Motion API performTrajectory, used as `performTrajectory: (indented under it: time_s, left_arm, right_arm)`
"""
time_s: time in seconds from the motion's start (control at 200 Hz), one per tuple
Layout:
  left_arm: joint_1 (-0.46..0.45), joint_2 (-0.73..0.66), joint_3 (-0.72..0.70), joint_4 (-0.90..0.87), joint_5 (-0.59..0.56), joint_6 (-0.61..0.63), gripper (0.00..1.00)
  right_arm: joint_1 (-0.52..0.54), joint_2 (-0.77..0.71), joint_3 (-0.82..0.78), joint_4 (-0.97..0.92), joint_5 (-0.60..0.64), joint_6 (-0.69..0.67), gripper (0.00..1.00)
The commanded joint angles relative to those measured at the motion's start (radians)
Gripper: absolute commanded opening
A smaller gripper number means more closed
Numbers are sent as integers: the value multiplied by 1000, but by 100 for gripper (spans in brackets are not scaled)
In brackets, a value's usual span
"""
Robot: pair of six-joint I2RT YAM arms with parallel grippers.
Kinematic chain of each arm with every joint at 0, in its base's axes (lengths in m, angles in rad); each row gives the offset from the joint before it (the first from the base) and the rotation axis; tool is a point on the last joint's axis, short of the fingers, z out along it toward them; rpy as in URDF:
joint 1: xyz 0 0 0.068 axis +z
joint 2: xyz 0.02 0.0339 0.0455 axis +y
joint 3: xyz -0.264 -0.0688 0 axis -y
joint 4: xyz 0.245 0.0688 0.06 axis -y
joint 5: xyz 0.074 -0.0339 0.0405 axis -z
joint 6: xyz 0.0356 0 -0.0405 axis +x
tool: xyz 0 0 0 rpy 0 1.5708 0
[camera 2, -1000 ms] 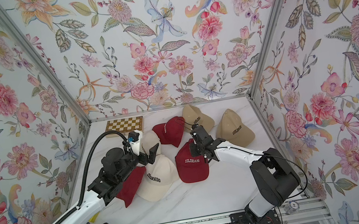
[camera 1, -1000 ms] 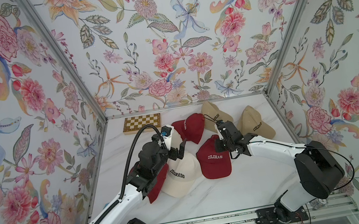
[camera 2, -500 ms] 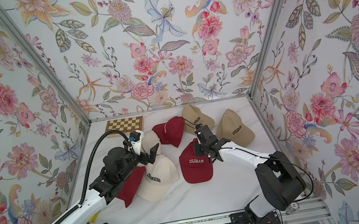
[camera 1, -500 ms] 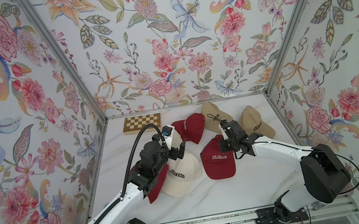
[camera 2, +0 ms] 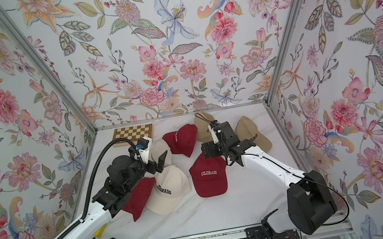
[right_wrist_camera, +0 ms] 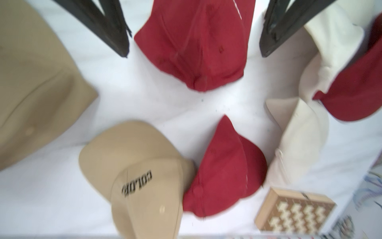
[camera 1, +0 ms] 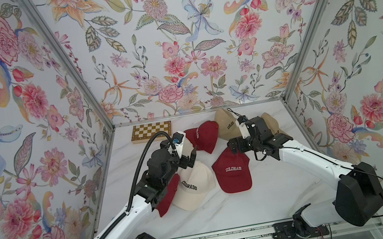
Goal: Stack the baseball caps by color
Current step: Place the baseball cap at the center of the board, then pick up the baseball cap from the center of the board.
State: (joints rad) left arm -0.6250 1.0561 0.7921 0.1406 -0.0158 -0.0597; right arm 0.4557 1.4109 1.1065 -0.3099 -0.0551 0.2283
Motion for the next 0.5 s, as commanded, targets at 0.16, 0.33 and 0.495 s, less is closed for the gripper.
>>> performTrajectory:
  time_s: [0.16,0.33,0.495]
  left_arm:
    - [21,15,71,-73,12,31,100]
    - [23,6,20,-43,15,10,100]
    - [24,8,-9,-9,56,-5,100]
  right_arm:
    - [-5,319,293,79,-174,13,99]
    - [-21,487,404,123,-207,109,99]
    - [-41,553,424,170,-239,171,99]
